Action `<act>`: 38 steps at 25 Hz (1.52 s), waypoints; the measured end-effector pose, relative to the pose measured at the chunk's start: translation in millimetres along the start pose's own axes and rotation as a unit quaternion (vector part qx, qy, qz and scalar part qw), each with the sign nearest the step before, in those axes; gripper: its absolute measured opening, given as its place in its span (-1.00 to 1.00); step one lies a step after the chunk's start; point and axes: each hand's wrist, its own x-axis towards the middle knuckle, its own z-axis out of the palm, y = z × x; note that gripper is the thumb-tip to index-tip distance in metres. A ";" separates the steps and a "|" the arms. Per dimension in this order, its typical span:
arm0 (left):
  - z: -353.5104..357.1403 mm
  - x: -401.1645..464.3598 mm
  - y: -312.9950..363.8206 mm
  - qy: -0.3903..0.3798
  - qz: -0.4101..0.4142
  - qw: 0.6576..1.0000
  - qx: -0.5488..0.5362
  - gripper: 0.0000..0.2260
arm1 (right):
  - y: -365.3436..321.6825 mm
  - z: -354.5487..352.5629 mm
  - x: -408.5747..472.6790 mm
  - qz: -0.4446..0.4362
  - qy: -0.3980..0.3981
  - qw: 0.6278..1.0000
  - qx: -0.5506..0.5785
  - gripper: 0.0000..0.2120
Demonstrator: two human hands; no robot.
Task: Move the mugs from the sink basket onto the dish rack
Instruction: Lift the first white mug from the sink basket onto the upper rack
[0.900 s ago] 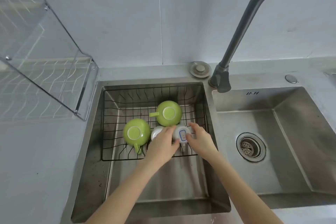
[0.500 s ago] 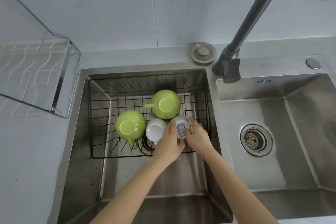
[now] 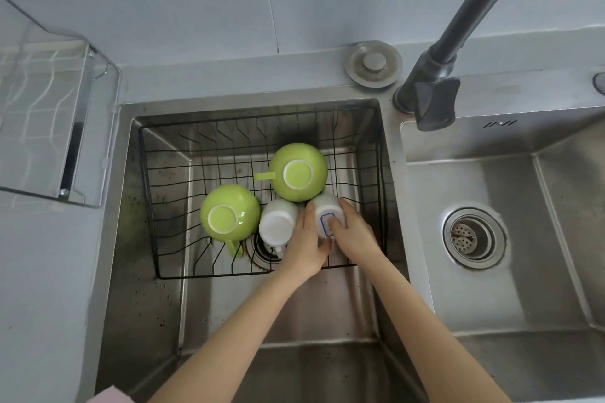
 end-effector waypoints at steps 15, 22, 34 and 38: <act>-7.8 -22.4 0.9 0.075 0.061 0.995 -0.027 -0.38 | -2.8 -7.9 -31.5 -0.018 0.071 0.997 0.038 -0.57; -29.3 -47.3 11.6 0.060 0.164 0.984 -0.036 -0.38 | -12.2 -29.0 -66.2 -0.055 0.066 0.995 0.049 -0.61; -61.7 -99.8 36.1 -0.006 0.140 0.978 -0.155 -0.45 | -1.0 -56.1 -118.9 -0.218 -0.024 0.973 0.066 -0.54; -66.1 -118.9 39.6 0.005 0.142 0.972 -0.184 -0.54 | -5.6 -48.6 -134.5 -0.272 0.005 0.962 0.033 -0.42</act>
